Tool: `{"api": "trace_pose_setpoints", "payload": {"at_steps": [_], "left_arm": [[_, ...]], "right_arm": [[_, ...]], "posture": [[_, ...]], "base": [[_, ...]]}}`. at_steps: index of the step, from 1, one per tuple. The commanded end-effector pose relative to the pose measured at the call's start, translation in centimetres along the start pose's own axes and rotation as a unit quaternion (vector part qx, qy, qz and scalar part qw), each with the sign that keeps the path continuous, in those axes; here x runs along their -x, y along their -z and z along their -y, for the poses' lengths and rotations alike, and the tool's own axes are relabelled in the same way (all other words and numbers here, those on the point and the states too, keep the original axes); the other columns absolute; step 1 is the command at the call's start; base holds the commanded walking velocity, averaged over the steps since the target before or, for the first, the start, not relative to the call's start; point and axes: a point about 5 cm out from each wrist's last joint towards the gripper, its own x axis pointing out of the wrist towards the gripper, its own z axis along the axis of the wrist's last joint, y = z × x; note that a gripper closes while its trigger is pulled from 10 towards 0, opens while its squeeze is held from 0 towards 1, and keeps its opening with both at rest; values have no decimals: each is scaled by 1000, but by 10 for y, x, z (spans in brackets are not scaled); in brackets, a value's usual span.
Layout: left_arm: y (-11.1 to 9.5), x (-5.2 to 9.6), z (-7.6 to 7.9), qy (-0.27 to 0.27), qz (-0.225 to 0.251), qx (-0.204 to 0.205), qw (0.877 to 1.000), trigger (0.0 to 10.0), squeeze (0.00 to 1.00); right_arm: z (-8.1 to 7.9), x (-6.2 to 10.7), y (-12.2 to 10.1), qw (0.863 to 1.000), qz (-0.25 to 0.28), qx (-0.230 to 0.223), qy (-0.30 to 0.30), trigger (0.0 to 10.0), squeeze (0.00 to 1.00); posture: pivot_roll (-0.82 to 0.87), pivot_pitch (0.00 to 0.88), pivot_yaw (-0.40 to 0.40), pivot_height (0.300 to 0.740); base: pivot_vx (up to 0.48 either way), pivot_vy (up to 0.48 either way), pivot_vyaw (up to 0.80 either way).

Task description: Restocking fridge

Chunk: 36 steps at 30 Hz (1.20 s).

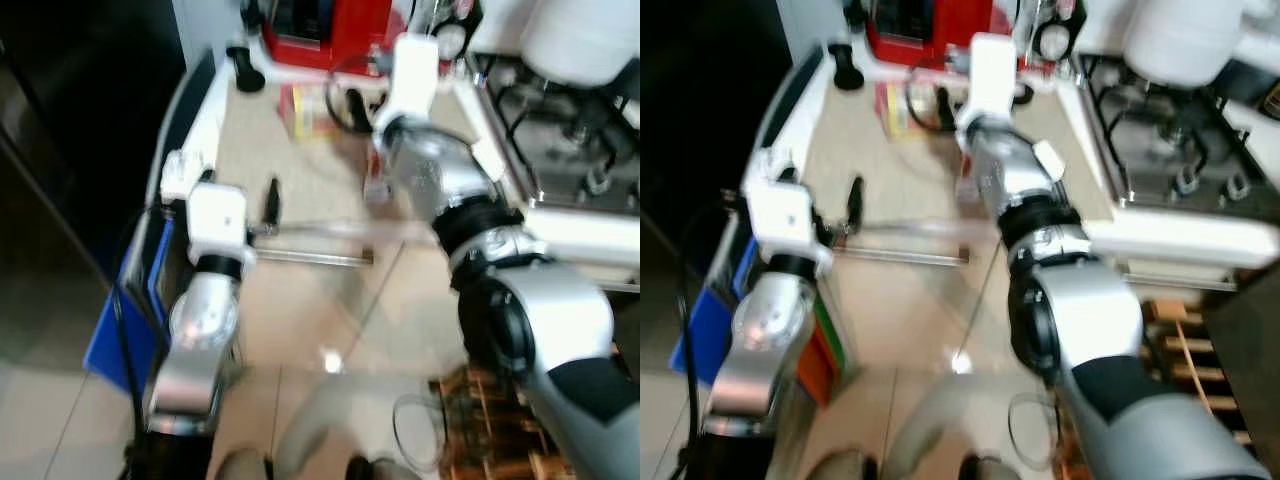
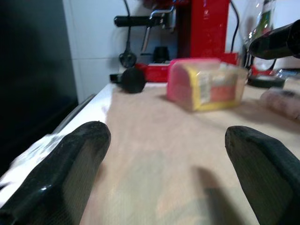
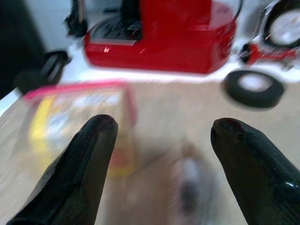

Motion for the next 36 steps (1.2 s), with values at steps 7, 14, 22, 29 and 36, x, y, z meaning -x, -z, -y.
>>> {"api": "trace_pose_setpoints", "payload": {"at_steps": [7,14,22,29,36], "left_arm": [[-7,11,-4,2,-2,-3,1000,10000,0],[-8,22,-15,3,-17,-19,1000,10000,0],[-12,32,-26,4,-32,-38,999,10000,0],[-14,37,-30,5,-42,-42,998,10000,0],[-15,37,-30,10,-50,-43,998,10000,0]], "right_arm": [[-2,0,12,1000,-14,2,20,10000,71],[13,2,18,997,-12,8,77,10000,67],[26,4,35,994,-41,-9,105,10000,67],[33,6,37,990,-42,2,137,10000,63],[30,7,49,989,-66,-2,134,10000,67]], "posture": [[286,109,-60,740],[323,146,-38,740],[360,183,-18,740],[366,207,-7,740],[360,217,0,740]], "base": [[0,0,0],[0,0,0],[0,0,0],[0,0,0],[0,0,0]]}}
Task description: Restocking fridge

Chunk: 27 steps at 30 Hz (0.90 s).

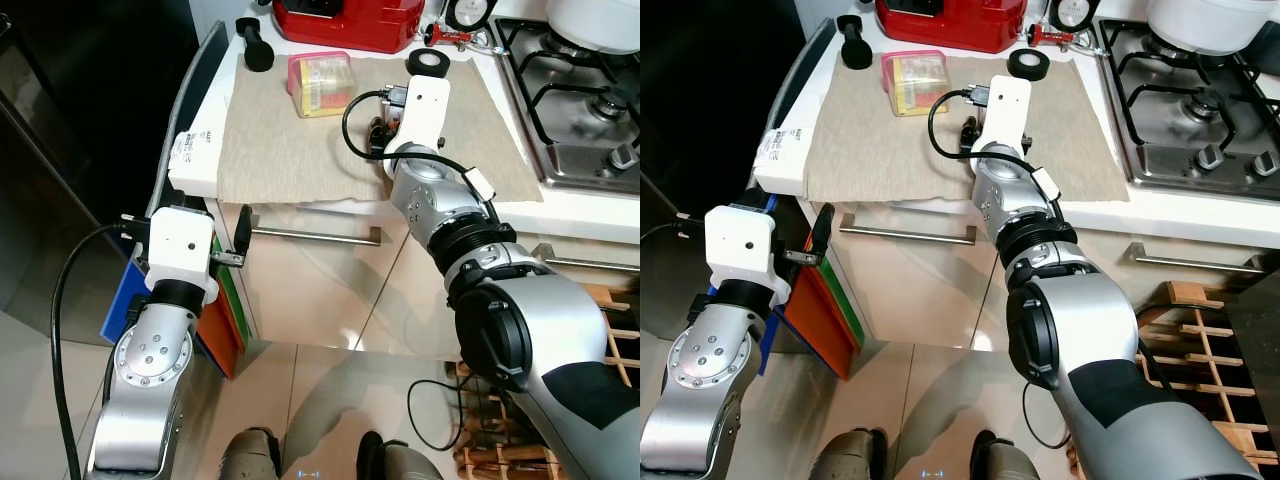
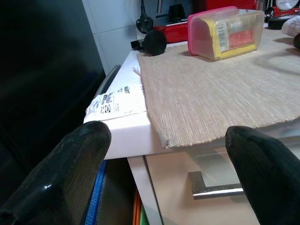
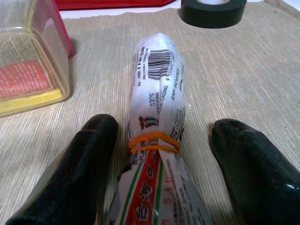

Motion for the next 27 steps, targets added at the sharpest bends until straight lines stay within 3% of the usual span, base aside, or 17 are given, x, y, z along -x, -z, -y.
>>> {"api": "trace_pose_setpoints", "payload": {"at_steps": [1,5,6,20,27], "left_arm": [[-3,1,-1,4,2,2,1000,10000,0],[-3,2,-2,1,-5,4,1000,10000,0],[-3,2,-2,1,-7,4,1000,10000,0],[-2,0,0,4,-10,9,1000,10000,0],[-2,-1,-1,2,-11,9,1000,10000,0]], "right_arm": [[4,2,25,999,-52,-3,10,353,63],[4,3,34,996,-87,-30,3,0,55],[4,3,34,995,-92,-35,0,0,0],[1,3,29,995,-87,-39,-3,0,0],[-19,3,-1,998,-4,-11,-54,0,0]], "posture": [[360,217,0,740],[362,220,-2,740],[362,221,-3,740],[353,218,0,740],[352,219,0,740]], "base": [[0,0,0],[0,0,0],[0,0,0],[0,0,0],[0,0,0]]}}
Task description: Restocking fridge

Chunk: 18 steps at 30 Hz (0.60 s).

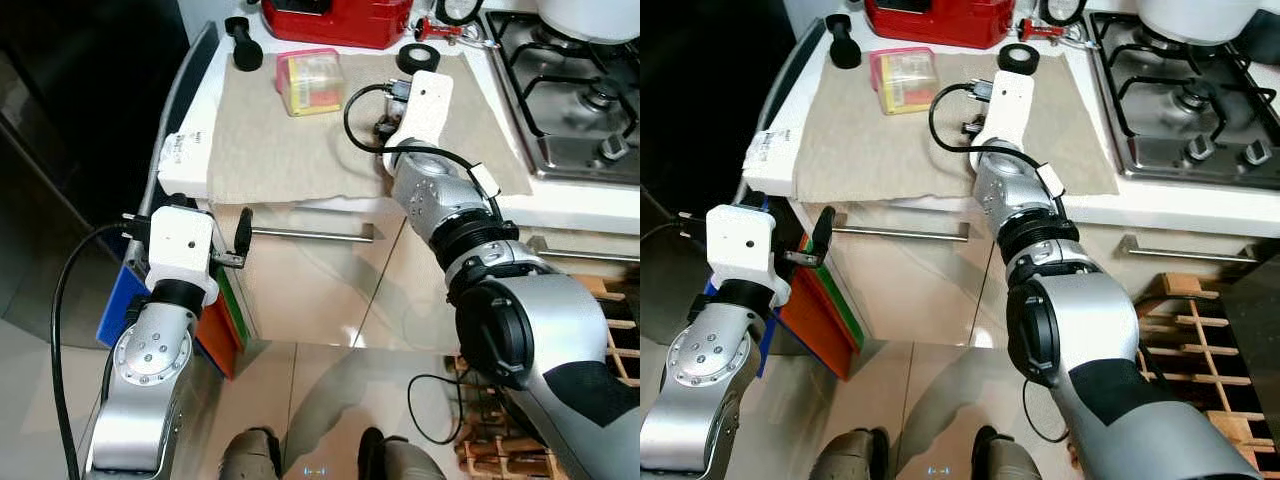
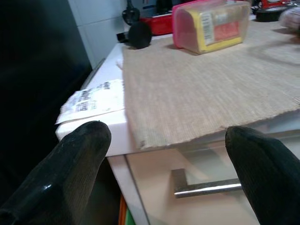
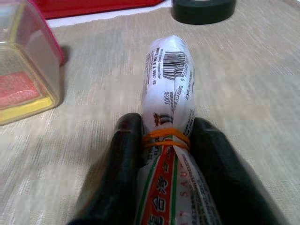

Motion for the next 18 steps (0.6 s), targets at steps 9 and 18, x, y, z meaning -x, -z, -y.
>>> {"api": "trace_pose_setpoints", "payload": {"at_steps": [9,18], "left_arm": [[-2,-5,1,2,5,3,1000,10000,0],[-2,-10,1,-7,8,-17,1000,10000,0]], "right_arm": [[-4,4,-43,991,127,31,-4,0,0],[21,21,-82,954,283,80,49,0,0]], "posture": [[318,210,7,740],[315,195,11,740]], "base": [[0,0,0],[0,0,0]]}}
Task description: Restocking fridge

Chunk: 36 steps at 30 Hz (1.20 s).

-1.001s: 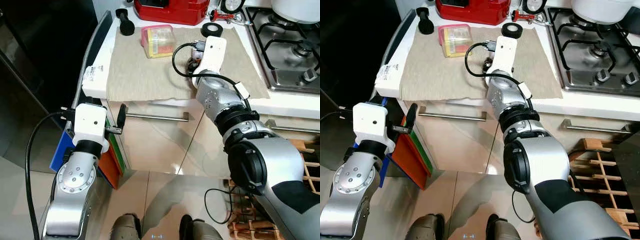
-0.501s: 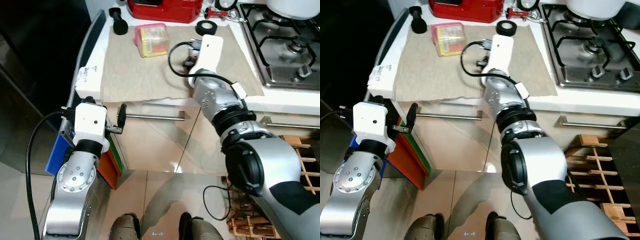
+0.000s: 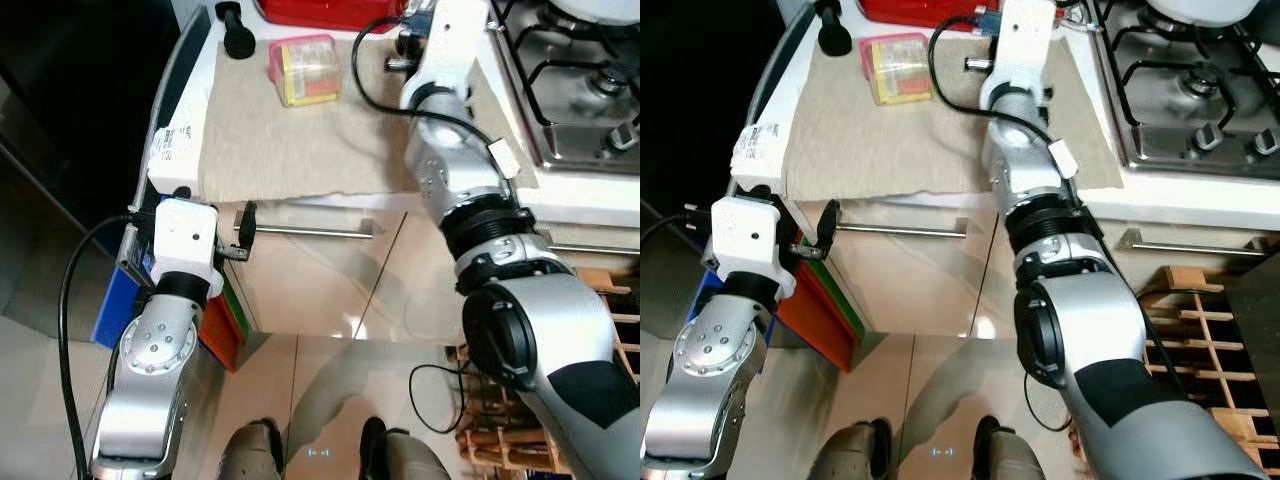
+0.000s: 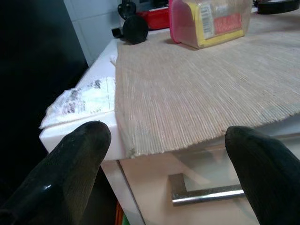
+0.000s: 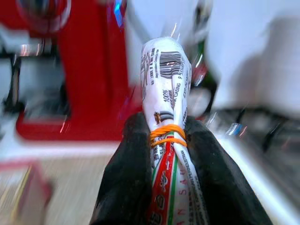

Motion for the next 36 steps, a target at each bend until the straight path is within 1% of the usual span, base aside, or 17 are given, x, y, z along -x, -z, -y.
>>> {"api": "trace_pose_setpoints", "payload": {"at_steps": [1,2,4,9,13,15,18,19,20,21,22,26,28,29,31,33,36], "left_arm": [[1,0,-1,-3,0,-10,1000,10000,0],[1,-1,-2,-4,0,-11,1000,10000,0],[2,-2,-2,-4,0,-11,1000,10000,0],[2,-4,1,-3,2,-12,1000,10000,0],[2,-7,5,7,9,-29,1000,10000,0],[2,-8,7,7,11,-31,999,10000,0],[4,-10,8,6,10,-24,1000,10000,0],[4,-10,8,6,10,-24,1000,10000,0],[5,-13,10,6,11,-23,1000,10000,0],[5,-13,10,6,11,-23,1000,10000,0],[6,-16,13,10,14,-20,1000,10000,0],[5,-25,19,12,30,0,999,10000,0],[4,-28,20,11,33,5,999,10000,0],[5,-32,22,11,38,8,999,10000,0],[8,-33,23,12,39,9,999,10000,0],[9,-33,24,13,39,8,999,10000,0],[15,-35,29,22,30,19,999,10000,0]], "right_arm": [[4,2,-3,1000,20,8,7,0,0],[12,4,-5,999,41,19,19,0,0],[16,5,-6,998,48,23,24,0,0],[42,10,-7,994,73,41,68,0,0],[46,14,-7,993,80,49,68,0,0],[46,22,-4,993,83,54,60,0,0],[51,35,2,989,88,102,56,0,0],[51,35,2,989,88,102,56,0,0],[60,43,7,988,84,108,70,0,0],[60,43,7,988,84,108,70,0,0],[69,50,8,985,91,122,83,0,0],[87,76,4,978,111,140,103,0,20],[89,82,1,977,118,146,103,0,20],[91,95,-5,972,132,169,96,0,35],[94,107,-8,969,136,187,90,0,47],[95,111,-9,968,136,191,87,0,47],[100,131,-1,965,116,222,78,0,35]], "posture": [[315,195,11,740],[309,190,14,740],[307,190,15,740],[290,180,17,740],[284,170,12,740],[279,160,6,740],[266,137,-4,740],[266,137,-4,740],[248,118,-11,740],[248,118,-11,740],[236,98,-16,740],[198,50,-30,740],[188,38,-34,740],[169,20,-39,740],[155,6,-42,740],[151,2,-44,740],[127,0,-46,740]], "base": [[0,0,0],[0,0,0],[0,0,0],[0,0,0],[0,0,0],[0,0,0],[0,0,0],[0,0,0],[0,0,0],[0,0,0],[0,0,0],[0,0,0],[0,0,0],[0,0,0],[0,0,0],[0,0,0],[0,0,0]]}}
